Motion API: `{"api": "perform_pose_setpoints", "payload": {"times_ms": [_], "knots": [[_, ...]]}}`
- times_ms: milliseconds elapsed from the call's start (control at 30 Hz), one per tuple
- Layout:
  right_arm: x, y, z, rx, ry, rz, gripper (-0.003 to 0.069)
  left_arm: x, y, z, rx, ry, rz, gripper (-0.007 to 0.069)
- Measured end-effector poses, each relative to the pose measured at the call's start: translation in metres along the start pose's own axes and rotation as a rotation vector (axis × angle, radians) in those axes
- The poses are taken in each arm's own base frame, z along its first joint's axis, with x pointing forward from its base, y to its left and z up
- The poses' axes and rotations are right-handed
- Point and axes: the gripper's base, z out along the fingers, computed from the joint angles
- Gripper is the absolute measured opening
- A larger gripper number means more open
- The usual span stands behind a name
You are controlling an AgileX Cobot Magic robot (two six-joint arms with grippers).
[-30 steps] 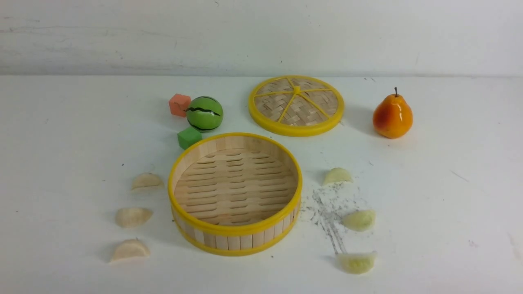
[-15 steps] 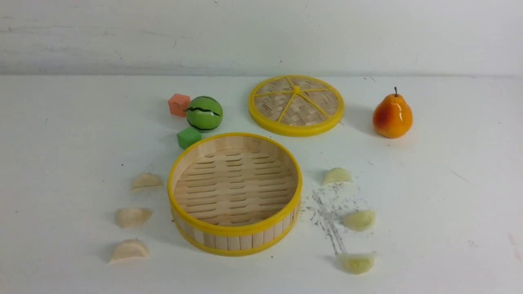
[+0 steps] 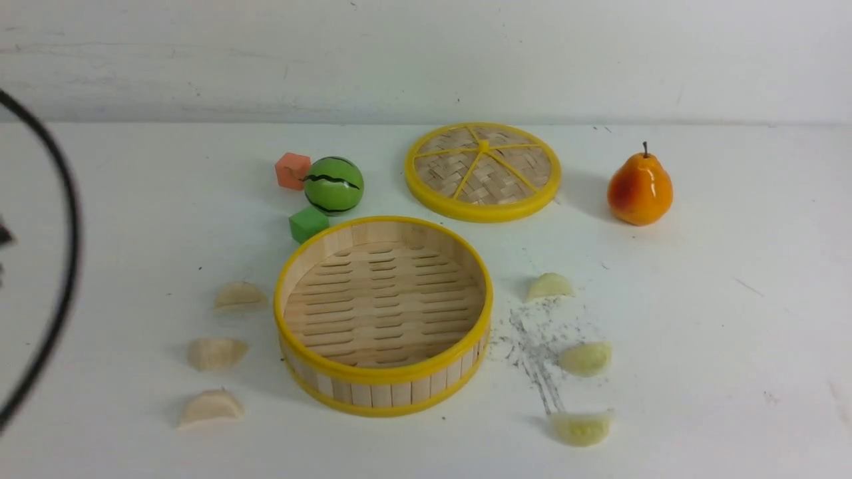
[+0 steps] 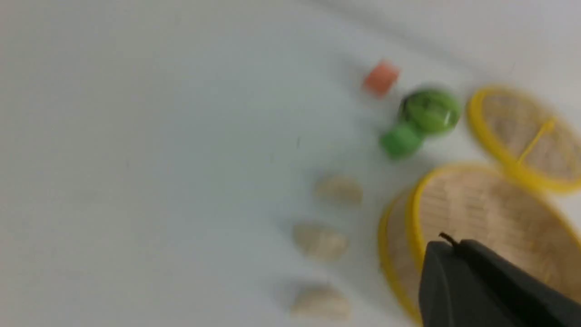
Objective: Put the dumplings into the steamer on the white table.
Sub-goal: 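Reach for and grasp a dumpling on the table with the left gripper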
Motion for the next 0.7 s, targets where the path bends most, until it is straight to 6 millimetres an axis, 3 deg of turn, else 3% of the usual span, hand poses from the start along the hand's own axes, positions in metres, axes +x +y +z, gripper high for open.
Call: {"api": "perform_pose_setpoints", "payload": {"times_ms": [100, 167, 233, 400, 567, 700], "knots": [[0.015, 0.007, 0.017, -0.054, 0.247, -0.071, -0.0006, 0.022, -0.01, 0.041, -0.026, 0.303, 0.099, -0.0014], [0.018, 0.011, 0.021, -0.098, 0.298, -0.095, -0.0006, 0.029, -0.013, 0.055, -0.031, 0.396, 0.132, -0.0014], [0.02, 0.021, 0.028, -0.211, 0.354, -0.13, -0.0005, 0.043, -0.017, 0.085, -0.039, 0.543, 0.129, -0.0014], [0.019, 0.034, 0.029, -0.372, 0.335, -0.179, -0.0004, 0.051, -0.017, 0.125, -0.088, 0.629, 0.171, 0.0013], [0.018, 0.039, 0.027, -0.433, 0.317, -0.198, -0.0004, 0.05, -0.017, 0.157, -0.093, 0.597, 0.302, 0.0146], [0.017, 0.04, 0.027, -0.437, 0.309, -0.193, -0.0002, 0.056, -0.016, 0.185, -0.06, 0.612, 0.46, 0.0348]]}}
